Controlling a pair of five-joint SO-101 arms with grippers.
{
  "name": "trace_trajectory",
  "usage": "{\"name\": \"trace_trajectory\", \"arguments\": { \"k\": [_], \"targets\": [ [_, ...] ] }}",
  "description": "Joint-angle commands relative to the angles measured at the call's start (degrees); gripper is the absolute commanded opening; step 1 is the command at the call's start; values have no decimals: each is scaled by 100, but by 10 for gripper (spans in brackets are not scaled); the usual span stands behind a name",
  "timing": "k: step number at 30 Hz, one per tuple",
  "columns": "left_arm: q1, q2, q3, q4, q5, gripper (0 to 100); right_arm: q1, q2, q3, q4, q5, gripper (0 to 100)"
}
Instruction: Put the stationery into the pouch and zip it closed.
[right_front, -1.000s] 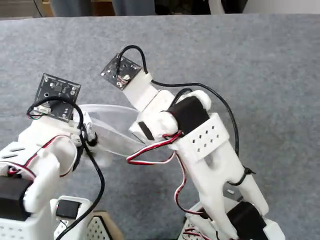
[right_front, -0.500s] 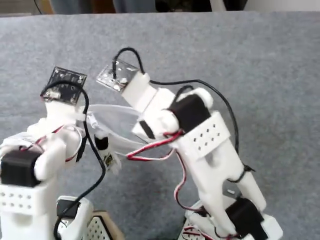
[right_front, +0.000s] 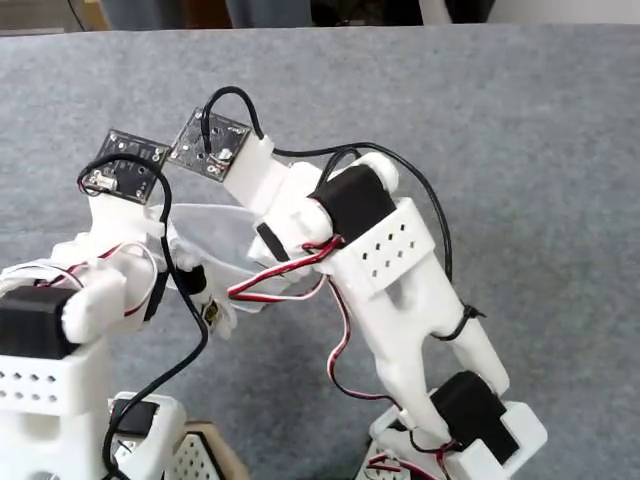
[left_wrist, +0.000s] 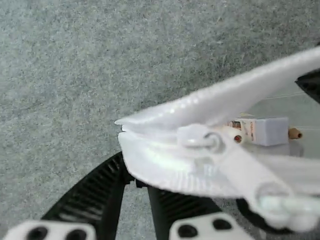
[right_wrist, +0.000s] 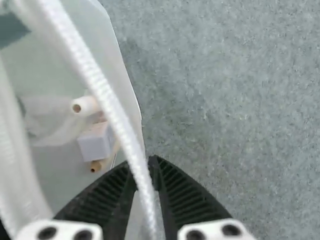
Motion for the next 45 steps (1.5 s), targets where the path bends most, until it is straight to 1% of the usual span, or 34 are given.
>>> {"name": "trace_trajectory", "arguments": {
  "k": [1, 3, 8, 9, 11, 17, 22, 24, 26, 31, 40, 42, 43, 45],
  "targets": [
    [22, -44, -585, 88, -510, 55, -132, -198, -31, 26, 26, 12],
    [4, -44, -813, 97, -510, 98, -132, -382, -22, 35, 26, 12],
    [-418, -44, -1244, 105, -554, 216, -141, -875, 453, 53, 26, 12],
    [-470, -44, -1305, 105, -677, 234, -185, -971, 585, 53, 26, 12],
    [-497, -44, -1367, 105, -1046, 257, -308, -1174, 822, 53, 26, 12],
    [-488, -44, -1121, 114, -2084, 260, -747, -1798, 1349, 62, 26, 12],
    [-505, -35, -708, 105, -3798, 263, -791, -1965, 1684, 62, 26, 12],
    [-514, -35, -664, 97, -4132, 264, -791, -1965, 1710, 62, 26, 12],
    [-505, 0, -655, 88, -4264, 264, -791, -1965, 1692, 62, 26, 12],
    [-444, 9, -567, 105, -4413, 264, -791, -1965, 1684, 62, 26, 12],
    [171, -35, 4, 123, -4378, 260, -765, -2009, 1648, 62, 26, 12],
    [286, -35, 127, 114, -4079, 260, -738, -2009, 1437, 62, -26, 12],
    [365, -35, 145, 114, -3771, 260, -677, -2009, 1297, 62, -62, 12],
    [585, -35, 136, 26, -2892, 260, -554, -2009, 980, 62, -193, 12]
  ]
}}
